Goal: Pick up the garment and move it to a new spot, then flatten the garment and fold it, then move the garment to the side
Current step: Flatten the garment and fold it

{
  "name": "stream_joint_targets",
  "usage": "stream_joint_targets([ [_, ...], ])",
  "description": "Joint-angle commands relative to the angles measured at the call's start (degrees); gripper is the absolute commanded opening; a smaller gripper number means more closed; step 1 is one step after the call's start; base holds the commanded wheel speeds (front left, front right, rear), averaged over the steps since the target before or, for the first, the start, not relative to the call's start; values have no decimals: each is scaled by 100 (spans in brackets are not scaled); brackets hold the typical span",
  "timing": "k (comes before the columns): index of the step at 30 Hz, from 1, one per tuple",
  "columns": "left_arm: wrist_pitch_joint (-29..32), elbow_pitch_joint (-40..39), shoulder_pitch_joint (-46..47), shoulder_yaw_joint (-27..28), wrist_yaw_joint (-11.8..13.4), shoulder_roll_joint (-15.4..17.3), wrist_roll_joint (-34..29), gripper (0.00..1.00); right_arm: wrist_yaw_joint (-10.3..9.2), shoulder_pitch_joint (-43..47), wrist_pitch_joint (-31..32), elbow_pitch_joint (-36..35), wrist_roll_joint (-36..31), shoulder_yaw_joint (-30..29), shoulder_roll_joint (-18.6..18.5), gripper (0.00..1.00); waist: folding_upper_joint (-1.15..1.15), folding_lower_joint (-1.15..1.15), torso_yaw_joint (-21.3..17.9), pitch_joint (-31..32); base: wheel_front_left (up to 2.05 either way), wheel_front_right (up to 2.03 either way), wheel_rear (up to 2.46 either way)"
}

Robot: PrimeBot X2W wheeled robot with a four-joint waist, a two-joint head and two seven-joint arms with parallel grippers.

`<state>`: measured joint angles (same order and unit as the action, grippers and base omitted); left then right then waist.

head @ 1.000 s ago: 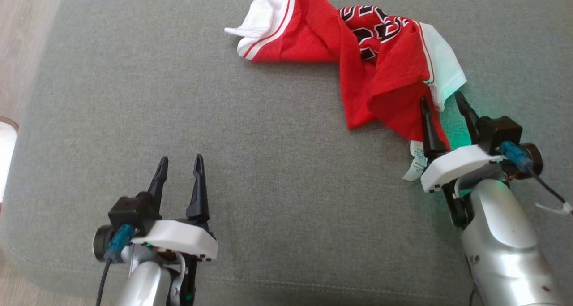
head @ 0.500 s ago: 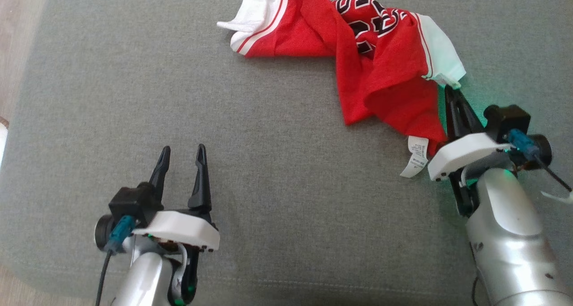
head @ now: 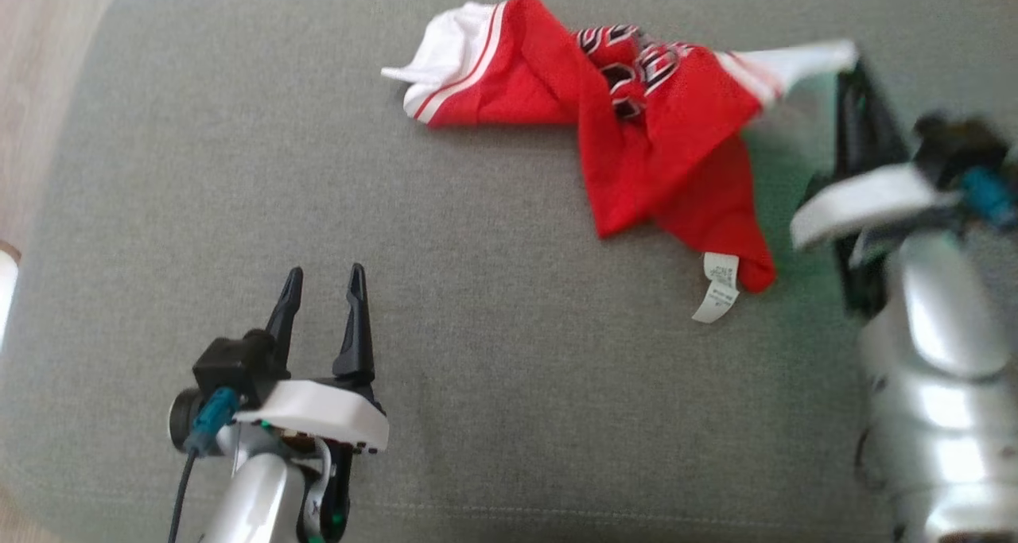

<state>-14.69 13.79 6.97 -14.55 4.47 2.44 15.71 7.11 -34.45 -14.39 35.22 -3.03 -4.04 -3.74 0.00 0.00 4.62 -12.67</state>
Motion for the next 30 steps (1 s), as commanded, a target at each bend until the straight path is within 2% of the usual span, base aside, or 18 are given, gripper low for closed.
stream_joint_targets([
  [1,-31,-131,-23,130,-15,43,43,100,37,-545,-61,-426,29,179,-143,0,0,0,-35,151,0,0,0],
  [5,-31,-89,-87,56,-23,43,72,100,37,-1053,-61,-667,46,412,-424,0,0,0,-16,316,0,0,0],
  [10,-31,-39,-226,-207,-35,43,197,100,37,-2003,28,-567,-18,1180,-709,0,0,0,194,536,0,0,0],
  [15,-31,-26,-291,-485,3,43,384,100,37,-2867,270,-139,-36,2215,-643,0,0,0,609,618,0,0,0],
  [18,-31,-3,-312,-631,21,43,431,100,37,-3318,294,228,-4,2573,-483,0,0,0,863,642,0,0,0],
  [22,-31,11,-337,-663,57,43,440,100,37,-3872,202,666,-87,2549,-325,0,0,0,1042,665,0,0,0],
  [25,-31,-2,-356,-611,81,43,429,100,37,-4037,114,958,-200,2280,-325,0,0,0,1038,680,0,0,0],
  [30,-31,-56,-369,-487,87,43,377,100,37,-3483,24,1395,-277,1895,-614,0,0,0,738,640,0,0,0],
])
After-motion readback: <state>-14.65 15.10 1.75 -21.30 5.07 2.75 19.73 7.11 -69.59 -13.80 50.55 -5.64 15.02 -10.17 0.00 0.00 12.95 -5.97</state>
